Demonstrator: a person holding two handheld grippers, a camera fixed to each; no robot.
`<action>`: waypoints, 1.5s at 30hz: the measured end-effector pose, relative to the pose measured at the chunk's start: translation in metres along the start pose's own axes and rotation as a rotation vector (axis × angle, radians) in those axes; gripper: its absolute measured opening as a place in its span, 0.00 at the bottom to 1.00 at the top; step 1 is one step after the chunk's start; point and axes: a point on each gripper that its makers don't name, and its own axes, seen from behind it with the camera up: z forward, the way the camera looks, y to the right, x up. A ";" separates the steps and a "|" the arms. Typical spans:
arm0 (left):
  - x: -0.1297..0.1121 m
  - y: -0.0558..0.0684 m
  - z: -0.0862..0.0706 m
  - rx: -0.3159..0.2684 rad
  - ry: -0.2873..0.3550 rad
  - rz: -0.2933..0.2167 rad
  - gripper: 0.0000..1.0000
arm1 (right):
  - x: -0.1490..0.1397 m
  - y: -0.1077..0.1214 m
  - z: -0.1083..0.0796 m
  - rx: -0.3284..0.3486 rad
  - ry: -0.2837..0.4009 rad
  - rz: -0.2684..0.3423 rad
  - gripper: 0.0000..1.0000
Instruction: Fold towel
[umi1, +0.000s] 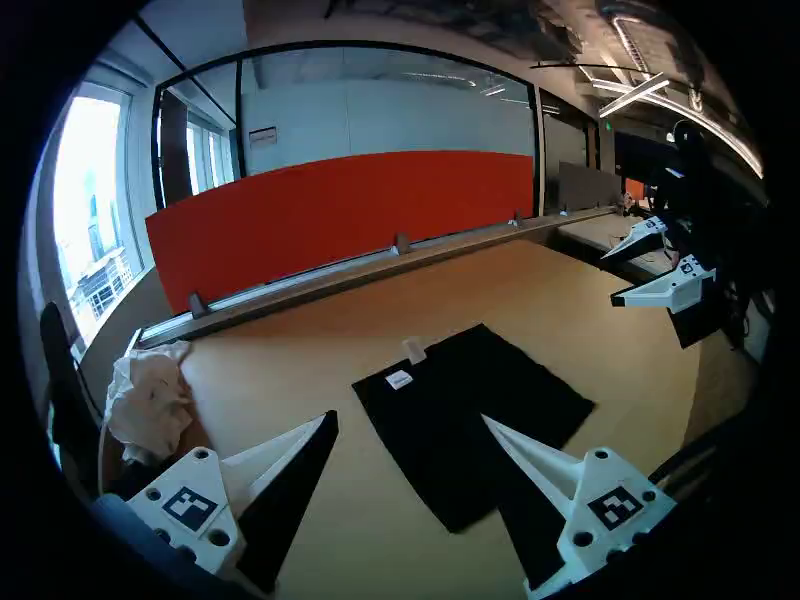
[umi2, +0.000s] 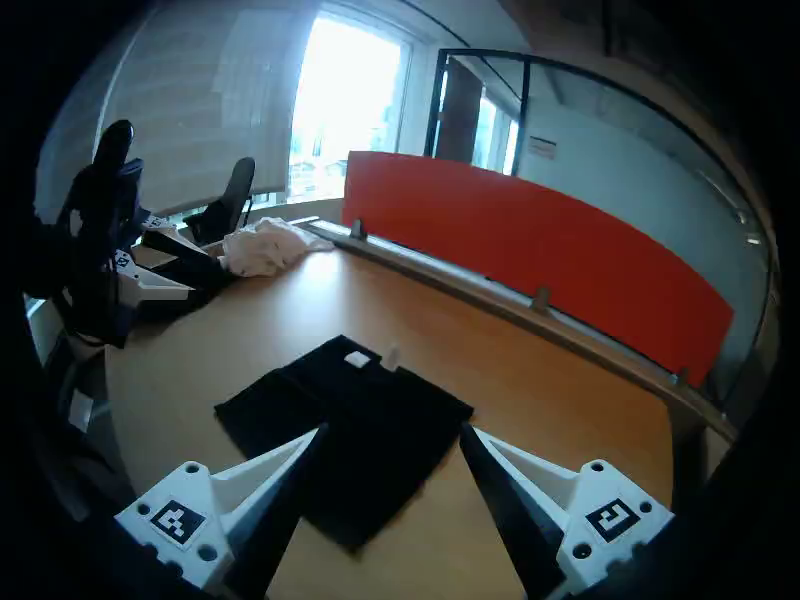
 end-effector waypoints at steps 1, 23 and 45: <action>-0.005 0.001 0.002 -0.003 -0.008 -0.001 0.95 | -0.005 -0.001 0.002 0.003 -0.009 0.002 1.00; -0.093 0.027 0.043 -0.059 -0.164 -0.005 0.95 | -0.091 -0.023 0.042 0.047 -0.158 0.031 0.99; -0.166 0.055 0.058 -0.140 -0.327 -0.005 0.95 | -0.164 -0.040 0.055 0.091 -0.294 0.025 0.99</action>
